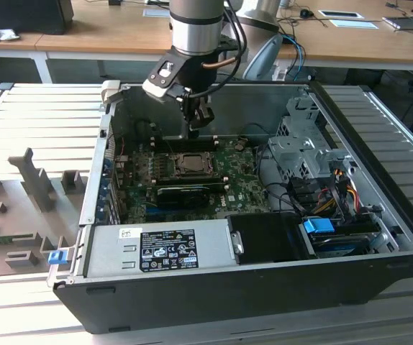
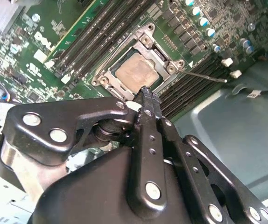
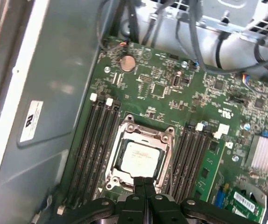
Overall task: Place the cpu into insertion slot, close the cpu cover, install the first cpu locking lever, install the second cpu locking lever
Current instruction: 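Install the first cpu locking lever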
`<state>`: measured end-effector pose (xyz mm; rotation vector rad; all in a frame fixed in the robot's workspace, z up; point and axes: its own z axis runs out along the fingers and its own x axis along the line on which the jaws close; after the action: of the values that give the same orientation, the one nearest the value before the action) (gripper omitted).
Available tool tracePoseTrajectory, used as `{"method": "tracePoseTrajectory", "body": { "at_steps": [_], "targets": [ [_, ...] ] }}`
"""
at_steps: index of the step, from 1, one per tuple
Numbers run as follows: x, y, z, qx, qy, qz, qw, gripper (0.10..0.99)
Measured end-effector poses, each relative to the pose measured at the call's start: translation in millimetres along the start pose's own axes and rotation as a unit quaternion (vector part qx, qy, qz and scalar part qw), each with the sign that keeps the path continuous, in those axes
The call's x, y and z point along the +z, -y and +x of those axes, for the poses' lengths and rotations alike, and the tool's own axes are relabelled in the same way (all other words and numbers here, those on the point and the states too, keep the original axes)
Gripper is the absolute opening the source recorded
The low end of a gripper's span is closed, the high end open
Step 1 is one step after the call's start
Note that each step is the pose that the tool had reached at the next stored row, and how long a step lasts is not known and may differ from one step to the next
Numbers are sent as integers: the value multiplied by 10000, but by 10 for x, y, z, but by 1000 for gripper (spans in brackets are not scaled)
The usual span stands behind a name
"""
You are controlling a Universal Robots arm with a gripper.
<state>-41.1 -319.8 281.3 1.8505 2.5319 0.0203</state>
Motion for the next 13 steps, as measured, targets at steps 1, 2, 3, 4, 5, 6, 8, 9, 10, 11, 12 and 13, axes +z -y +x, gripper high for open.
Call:
{"method": "tracePoseTrajectory", "body": {
  "at_steps": [1, 2, 3, 4, 5, 6, 8, 9, 10, 11, 12, 13],
  "targets": [
    [0, 0, 0, -99, -1, 1, 10000, 106],
    [0, 0, 0, -155, -1, 1, 9999, 106],
    [0, 0, 0, -188, -1, 1, 9998, 106],
    [-1, 0, -1, -244, 1, 2, 9997, 106],
    [-1, 0, -1, -285, 1, 2, 9996, 106],
    [0, 0, -1, -316, 0, 3, 9995, 106],
    [0, 0, 0, -435, -1, 3, 9991, 106],
    [0, 0, 0, -467, -2, 3, 9989, 106],
    [0, 0, 0, -494, -2, 3, 9988, 106],
    [0, 0, 0, -527, -3, 3, 9986, 106],
    [-1, 0, 0, -578, -3, 3, 9983, 106],
    [-1, 0, 0, -621, -4, 4, 9981, 106]
  ]
}}
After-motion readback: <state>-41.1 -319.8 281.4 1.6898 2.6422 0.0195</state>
